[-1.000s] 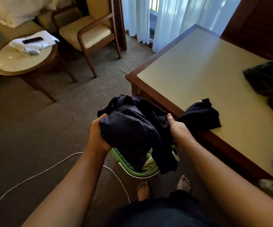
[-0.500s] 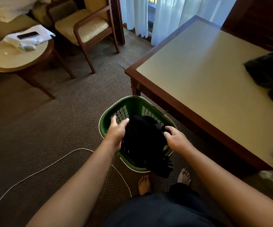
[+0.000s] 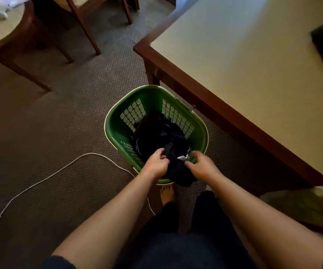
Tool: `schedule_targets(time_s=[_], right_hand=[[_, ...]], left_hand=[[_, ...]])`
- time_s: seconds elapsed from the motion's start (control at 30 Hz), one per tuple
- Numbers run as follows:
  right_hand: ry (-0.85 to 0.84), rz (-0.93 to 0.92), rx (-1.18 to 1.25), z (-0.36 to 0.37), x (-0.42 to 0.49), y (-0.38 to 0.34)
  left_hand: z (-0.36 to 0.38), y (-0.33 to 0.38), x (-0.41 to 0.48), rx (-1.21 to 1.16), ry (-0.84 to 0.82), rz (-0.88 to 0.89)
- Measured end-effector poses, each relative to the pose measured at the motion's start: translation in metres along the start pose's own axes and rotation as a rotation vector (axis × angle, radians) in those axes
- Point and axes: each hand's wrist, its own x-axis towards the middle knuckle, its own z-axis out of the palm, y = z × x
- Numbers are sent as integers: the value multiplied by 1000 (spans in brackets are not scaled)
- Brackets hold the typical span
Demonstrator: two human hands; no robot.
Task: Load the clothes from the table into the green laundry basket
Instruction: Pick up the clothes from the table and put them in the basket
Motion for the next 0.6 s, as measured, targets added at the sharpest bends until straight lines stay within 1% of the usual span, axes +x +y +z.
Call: schedule_targets(time_s=[0.13,0.2,0.3,0.37,0.43,0.47,0.5,0.57,0.6], right_hand=[[-111,273,47,36,35,38],[-144,318,133,55,46,51],[-99,351,321,81,62,64],[-103,402,316,90,67,67],[-110,387,215,87,64,58],[-99,342,185,82,59,48],[-85,291,215,76,54,36],[-99,193,462,67,41,13],[-122,134,587,62,35,-2]], left_hand=[[17,-31,19,68,5,-107],[23,-43,26,78,5,-134],[30,-54,33,58,6,-157],[31,-57,35,57,-5,-160],[29,-57,37,46,-36,-145],[26,-55,35,25,-51,-131],[22,-51,32,4,-65,-115],[16,-45,27,-58,-52,-63],[14,-41,25,-117,-12,-43]])
